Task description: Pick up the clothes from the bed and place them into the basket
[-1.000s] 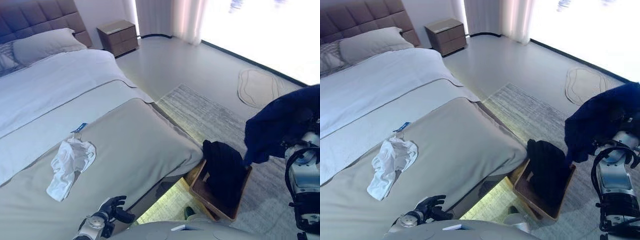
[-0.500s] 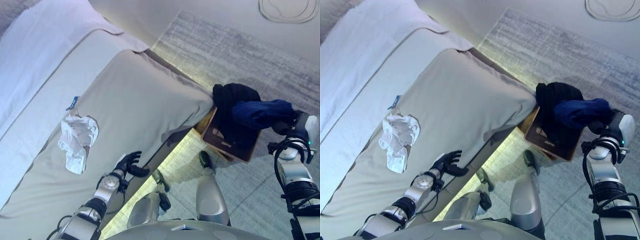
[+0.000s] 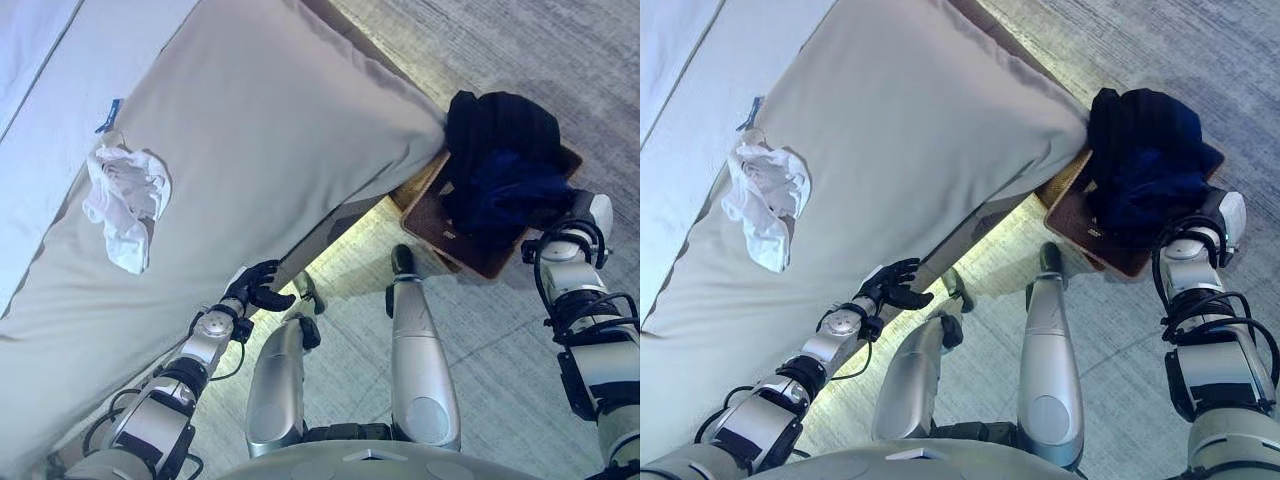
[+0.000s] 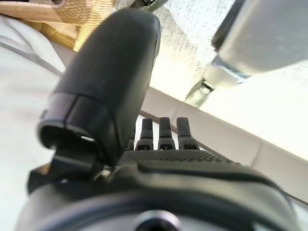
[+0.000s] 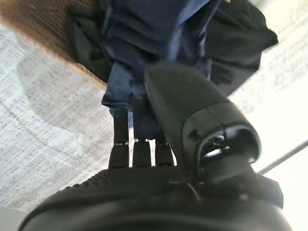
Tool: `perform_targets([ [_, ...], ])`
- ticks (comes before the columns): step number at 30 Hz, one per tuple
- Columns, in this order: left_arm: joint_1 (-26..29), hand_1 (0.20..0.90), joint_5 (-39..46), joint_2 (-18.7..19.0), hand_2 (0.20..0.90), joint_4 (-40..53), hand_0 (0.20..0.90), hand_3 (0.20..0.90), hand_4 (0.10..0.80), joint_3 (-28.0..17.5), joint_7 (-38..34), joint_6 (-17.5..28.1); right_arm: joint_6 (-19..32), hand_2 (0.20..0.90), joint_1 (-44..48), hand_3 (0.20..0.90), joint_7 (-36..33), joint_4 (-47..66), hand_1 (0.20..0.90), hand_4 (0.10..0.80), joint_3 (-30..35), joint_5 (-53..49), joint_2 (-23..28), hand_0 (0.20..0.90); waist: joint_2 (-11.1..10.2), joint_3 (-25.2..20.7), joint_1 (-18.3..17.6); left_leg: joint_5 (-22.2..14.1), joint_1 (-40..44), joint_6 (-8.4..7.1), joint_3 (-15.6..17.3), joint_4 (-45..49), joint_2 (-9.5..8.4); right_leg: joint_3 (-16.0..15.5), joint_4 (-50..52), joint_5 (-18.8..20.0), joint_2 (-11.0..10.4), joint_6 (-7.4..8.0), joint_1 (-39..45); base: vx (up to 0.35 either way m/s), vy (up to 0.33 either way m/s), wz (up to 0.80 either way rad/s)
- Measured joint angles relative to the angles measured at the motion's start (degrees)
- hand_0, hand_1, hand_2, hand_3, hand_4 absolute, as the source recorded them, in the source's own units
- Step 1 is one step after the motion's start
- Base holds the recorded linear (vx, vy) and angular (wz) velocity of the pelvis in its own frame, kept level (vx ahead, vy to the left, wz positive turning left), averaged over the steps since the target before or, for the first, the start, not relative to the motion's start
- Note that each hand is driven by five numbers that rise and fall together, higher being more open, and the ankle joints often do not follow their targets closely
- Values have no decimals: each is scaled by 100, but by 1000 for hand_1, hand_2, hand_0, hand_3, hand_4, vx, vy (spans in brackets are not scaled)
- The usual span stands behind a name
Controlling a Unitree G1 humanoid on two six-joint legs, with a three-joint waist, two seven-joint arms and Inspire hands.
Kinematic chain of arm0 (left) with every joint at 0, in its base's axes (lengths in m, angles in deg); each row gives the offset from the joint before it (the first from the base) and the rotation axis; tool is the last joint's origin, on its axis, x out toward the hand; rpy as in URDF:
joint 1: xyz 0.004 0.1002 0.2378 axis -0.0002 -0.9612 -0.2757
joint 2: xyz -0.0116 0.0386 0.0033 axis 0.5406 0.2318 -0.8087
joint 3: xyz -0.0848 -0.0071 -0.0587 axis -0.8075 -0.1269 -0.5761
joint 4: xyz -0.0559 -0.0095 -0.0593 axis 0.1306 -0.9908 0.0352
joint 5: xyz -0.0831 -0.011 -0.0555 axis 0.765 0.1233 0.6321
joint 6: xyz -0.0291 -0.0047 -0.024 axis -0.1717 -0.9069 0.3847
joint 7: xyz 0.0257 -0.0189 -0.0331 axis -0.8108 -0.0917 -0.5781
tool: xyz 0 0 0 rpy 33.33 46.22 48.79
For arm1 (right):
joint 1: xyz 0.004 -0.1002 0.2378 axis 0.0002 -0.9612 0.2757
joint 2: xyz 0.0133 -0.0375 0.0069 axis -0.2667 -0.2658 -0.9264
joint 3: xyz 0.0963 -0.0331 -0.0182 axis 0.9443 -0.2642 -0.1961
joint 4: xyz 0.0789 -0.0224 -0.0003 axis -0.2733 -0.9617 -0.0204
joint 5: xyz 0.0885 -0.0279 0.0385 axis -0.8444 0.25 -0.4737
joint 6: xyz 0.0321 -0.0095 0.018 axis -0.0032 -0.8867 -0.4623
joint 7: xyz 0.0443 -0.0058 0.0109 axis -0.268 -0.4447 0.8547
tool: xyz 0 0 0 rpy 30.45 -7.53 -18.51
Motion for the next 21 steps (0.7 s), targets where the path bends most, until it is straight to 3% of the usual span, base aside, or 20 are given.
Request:
perform_targets([
  [6,-67,900,107,54,900,222,900,900,800,-5,8,-2,-152,900,-199,900,-4,66,900,800,5,1,-52,900,1,-1,27,22,-67,13,-41,-40,-50,-32,-134,79,-43,-57,32,35,58,5],
  [9,-166,900,107,47,900,374,900,900,800,-8,-18,28,-144,900,-730,900,-56,456,900,800,45,18,-64,900,-4,2,14,34,125,-1,-137,-142,-59,-136,-354,155,-41,-80,356,58,77,9],
  [15,-585,900,113,-33,900,565,900,900,800,-228,-162,59,-70,900,-2195,900,9,2225,900,800,328,229,-69,900,-31,6,-105,58,1076,28,-203,-750,-83,-357,-1314,426,-6,36,1600,99,96,4],
  [21,-1020,900,154,-57,900,565,900,900,800,-815,-343,64,-26,900,-3089,900,662,3695,900,800,758,989,-148,900,-359,-53,-121,101,1552,77,-238,-1125,-145,-499,-2141,672,-3,205,2367,103,141,7],
])
